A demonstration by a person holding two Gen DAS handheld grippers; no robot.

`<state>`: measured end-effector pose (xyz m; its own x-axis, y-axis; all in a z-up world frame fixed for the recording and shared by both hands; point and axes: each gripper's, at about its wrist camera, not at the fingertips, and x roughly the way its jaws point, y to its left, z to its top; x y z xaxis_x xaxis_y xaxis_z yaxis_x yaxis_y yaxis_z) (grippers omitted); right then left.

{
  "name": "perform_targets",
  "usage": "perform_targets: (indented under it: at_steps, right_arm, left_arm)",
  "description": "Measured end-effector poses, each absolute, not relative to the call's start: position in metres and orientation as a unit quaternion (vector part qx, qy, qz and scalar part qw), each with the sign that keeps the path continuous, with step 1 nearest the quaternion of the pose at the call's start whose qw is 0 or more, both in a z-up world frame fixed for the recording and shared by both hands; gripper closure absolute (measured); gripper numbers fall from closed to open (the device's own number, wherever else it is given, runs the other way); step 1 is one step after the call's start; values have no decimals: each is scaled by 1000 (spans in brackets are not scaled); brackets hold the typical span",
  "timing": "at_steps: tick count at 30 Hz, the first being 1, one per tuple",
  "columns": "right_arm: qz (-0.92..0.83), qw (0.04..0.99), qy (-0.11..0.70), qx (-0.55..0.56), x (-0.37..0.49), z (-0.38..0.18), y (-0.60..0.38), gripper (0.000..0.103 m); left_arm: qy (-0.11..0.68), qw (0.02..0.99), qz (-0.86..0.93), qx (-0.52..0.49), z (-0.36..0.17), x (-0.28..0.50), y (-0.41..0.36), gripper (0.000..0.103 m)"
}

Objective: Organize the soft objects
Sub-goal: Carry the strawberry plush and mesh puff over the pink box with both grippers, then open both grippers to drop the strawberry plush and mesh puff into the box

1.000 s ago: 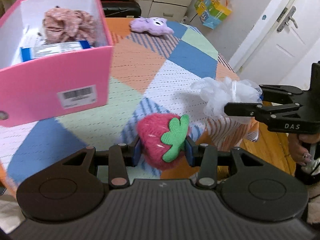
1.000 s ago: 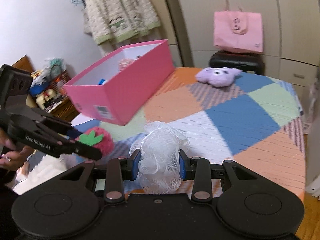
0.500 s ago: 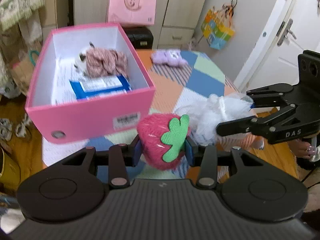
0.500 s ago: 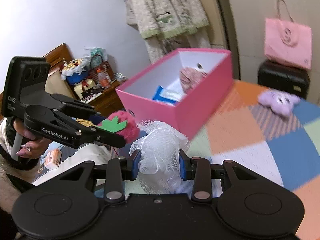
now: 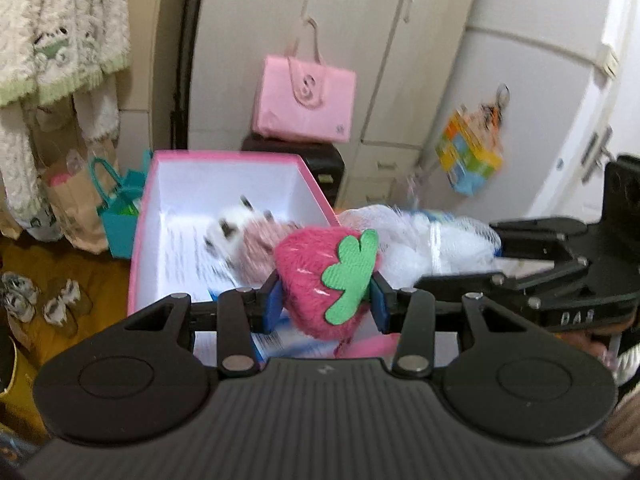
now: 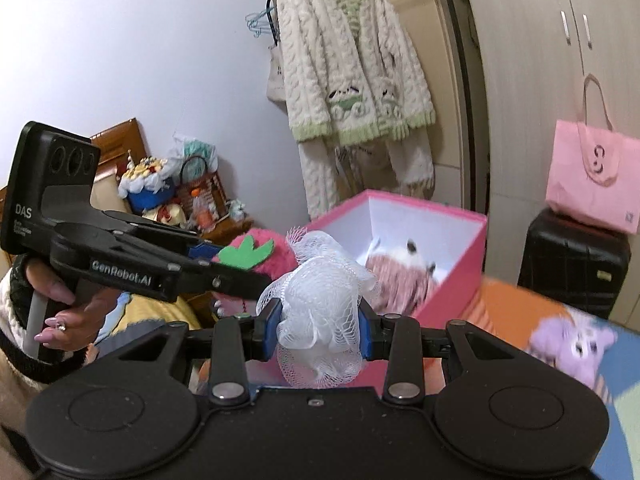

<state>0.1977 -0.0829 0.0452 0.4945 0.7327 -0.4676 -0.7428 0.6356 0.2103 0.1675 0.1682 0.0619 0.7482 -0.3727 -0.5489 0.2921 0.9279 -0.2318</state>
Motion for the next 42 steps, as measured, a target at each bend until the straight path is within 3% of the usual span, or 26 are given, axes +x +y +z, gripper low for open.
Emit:
perform_targets:
  at_steps: [9,21,25,31,35,42]
  right_arm:
    - [408,871,274,-1,262,34,-49,60]
    - [393,855,337,-27,335,9,-5,60]
    - [407,833,375,9,360,-2,2,59]
    - [424,821,381,34,367,-9,10,56]
    - [429,819,378,43,368,-8,14,41]
    - [442,824,352,47,347,8,-10,40]
  left_arm:
    - [295,949,-107,-32,47,221,181,60]
    - [362,927,-100,-5,16,271,206,59]
    - [366,925,-98,19,9,275,201,58]
    - [389,916,-93,35,0,279,192,56]
    - [391,916,-87,34,4,278,188,42]
    - [368,924,-96,26,18,252,190,41]
